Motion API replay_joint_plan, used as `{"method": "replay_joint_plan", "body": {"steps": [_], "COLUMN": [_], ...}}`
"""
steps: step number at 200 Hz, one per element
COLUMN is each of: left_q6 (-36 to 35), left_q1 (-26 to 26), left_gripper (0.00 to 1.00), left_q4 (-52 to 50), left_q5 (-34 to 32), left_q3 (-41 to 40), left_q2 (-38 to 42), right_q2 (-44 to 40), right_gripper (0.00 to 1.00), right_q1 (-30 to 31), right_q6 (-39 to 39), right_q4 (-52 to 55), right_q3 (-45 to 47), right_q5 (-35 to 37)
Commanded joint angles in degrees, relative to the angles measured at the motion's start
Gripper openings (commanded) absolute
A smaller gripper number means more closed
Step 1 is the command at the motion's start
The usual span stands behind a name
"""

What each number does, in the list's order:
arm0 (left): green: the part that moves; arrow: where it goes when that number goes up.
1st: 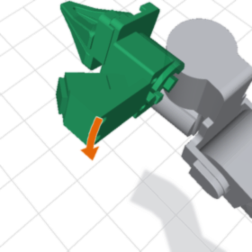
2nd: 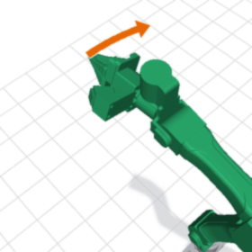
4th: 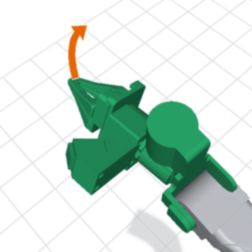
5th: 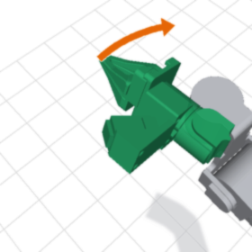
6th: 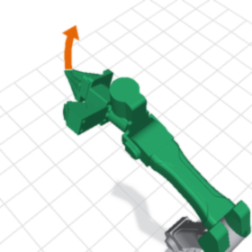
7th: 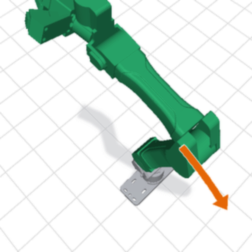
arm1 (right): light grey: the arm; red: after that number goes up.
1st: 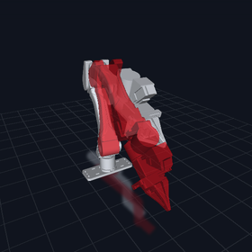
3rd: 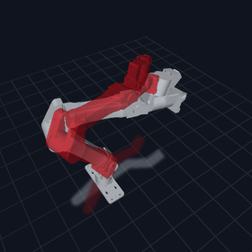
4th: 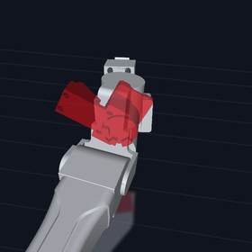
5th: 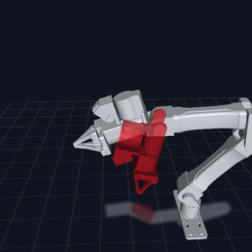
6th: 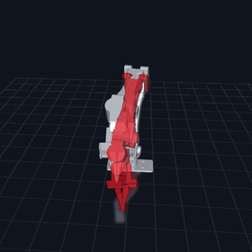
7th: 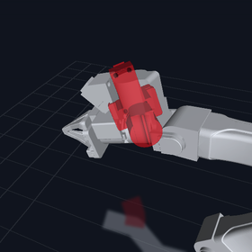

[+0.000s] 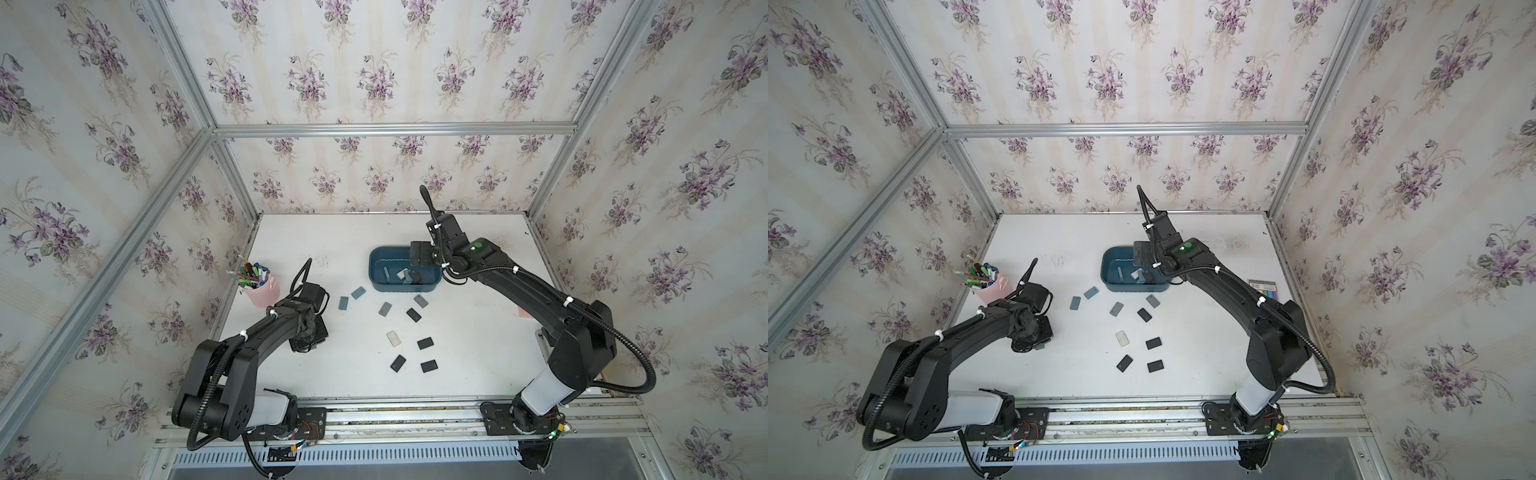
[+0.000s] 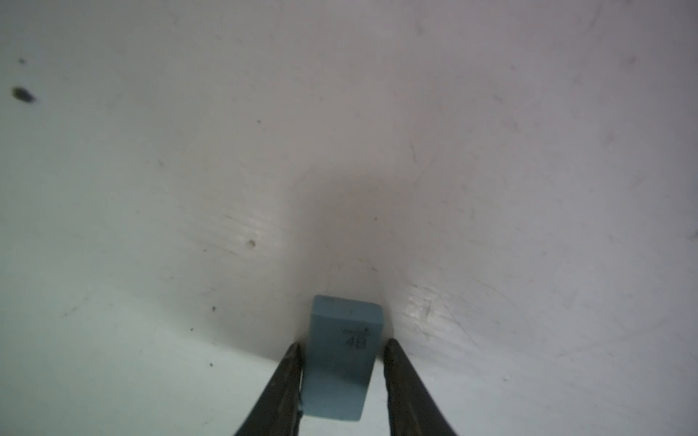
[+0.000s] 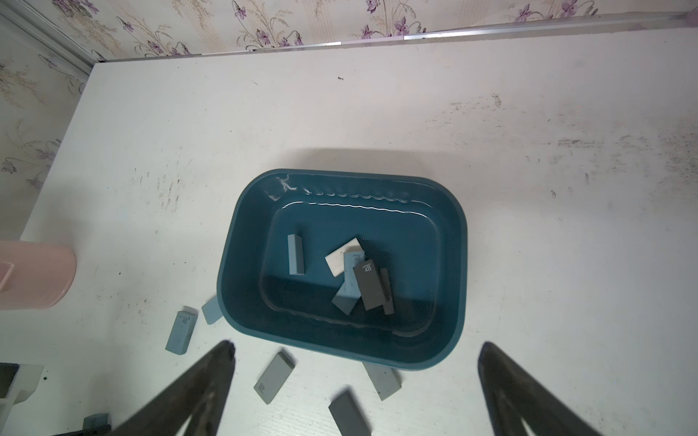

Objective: Put the eraser in the storage box
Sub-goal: Pick up the eraser from the center of the board.

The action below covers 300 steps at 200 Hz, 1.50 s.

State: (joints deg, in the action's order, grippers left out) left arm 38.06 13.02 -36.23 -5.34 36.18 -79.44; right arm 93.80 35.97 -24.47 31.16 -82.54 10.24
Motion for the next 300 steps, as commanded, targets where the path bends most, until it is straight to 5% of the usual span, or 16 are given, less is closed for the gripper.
{"method": "replay_joint_plan", "body": {"steps": [1, 66, 147, 238, 300], "left_q6": [0.32, 0.08, 0.94, 2.05, -2.01], "left_q1": [0.33, 0.90, 3.79, 12.68, 17.77], "left_gripper": [0.29, 0.00, 0.00, 0.00, 0.01], "left_q4": [1.56, 1.04, -3.41, -11.58, -14.58], "left_q5": [6.44, 6.49, 5.59, 1.39, -0.45], "left_q3": [-1.06, -0.25, 4.66, 23.63, 49.14], "left_q2": [-1.29, -1.33, 1.84, 3.26, -13.80], "right_q2": [-1.44, -7.33, -21.52, -36.54, -39.91], "right_gripper": [1.00, 1.00, 1.00, 1.00, 1.00], "right_q1": [0.24, 0.68, 0.91, 0.95, 0.90], "right_q6": [-0.78, -1.43, -2.97, -6.68, -8.27], "right_q4": [-0.76, -1.23, -4.43, -8.37, -9.07], "right_q3": [1.25, 7.76, 23.07, 38.14, 42.61], "right_q5": [0.69, 1.85, 5.72, 8.68, 7.37]}}
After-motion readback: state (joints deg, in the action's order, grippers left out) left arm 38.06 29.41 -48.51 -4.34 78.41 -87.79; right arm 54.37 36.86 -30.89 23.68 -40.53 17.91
